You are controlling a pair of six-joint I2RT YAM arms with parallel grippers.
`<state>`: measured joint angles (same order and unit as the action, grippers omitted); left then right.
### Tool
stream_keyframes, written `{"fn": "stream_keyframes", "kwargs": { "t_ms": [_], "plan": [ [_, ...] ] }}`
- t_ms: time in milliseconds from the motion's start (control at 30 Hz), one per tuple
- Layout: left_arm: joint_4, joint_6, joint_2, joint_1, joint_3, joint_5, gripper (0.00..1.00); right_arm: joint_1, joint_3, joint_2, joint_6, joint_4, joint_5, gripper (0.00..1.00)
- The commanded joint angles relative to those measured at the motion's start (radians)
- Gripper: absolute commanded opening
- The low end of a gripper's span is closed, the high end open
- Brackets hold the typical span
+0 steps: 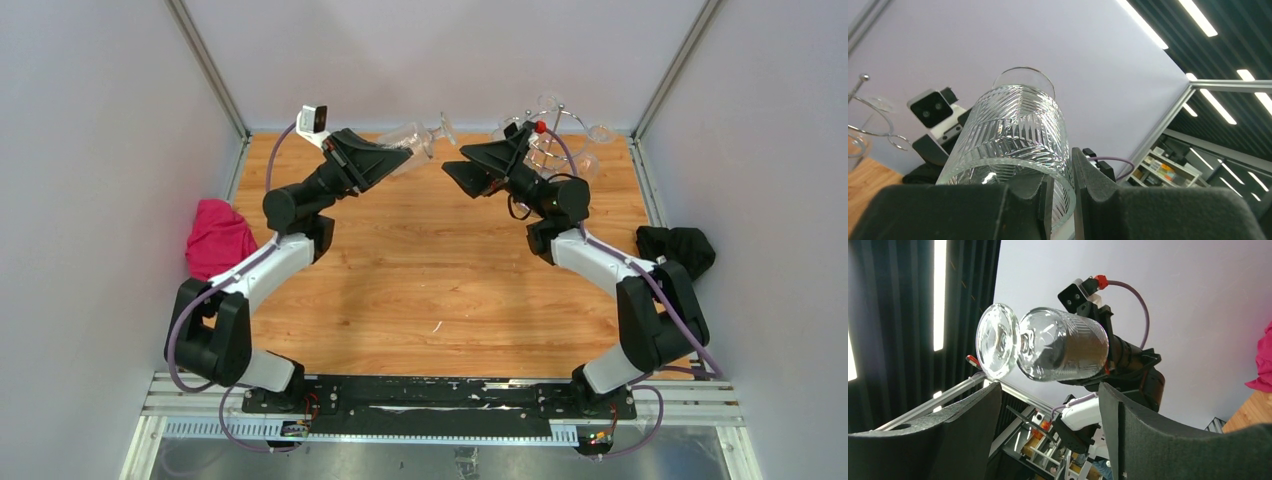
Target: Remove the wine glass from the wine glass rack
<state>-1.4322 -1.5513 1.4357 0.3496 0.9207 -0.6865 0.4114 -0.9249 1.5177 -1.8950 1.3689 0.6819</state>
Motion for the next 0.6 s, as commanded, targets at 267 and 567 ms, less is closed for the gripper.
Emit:
{"fn": "stream_keyframes", "kwargs": {
  "t_ms": [267, 567],
  "plan": [
    [0.846, 0.534, -0.249, -0.067, 0.104, 0.117, 0.00, -0.087, 0.021, -0.089, 0.020, 0.032, 0.100, 0.76],
    [1.676, 1.000, -0.241, -0.069, 0.468, 0.443, 0.00, -0.131, -0.198, -0.372, 0.810, -1.095, 0.142, 0.80]
  ]
}}
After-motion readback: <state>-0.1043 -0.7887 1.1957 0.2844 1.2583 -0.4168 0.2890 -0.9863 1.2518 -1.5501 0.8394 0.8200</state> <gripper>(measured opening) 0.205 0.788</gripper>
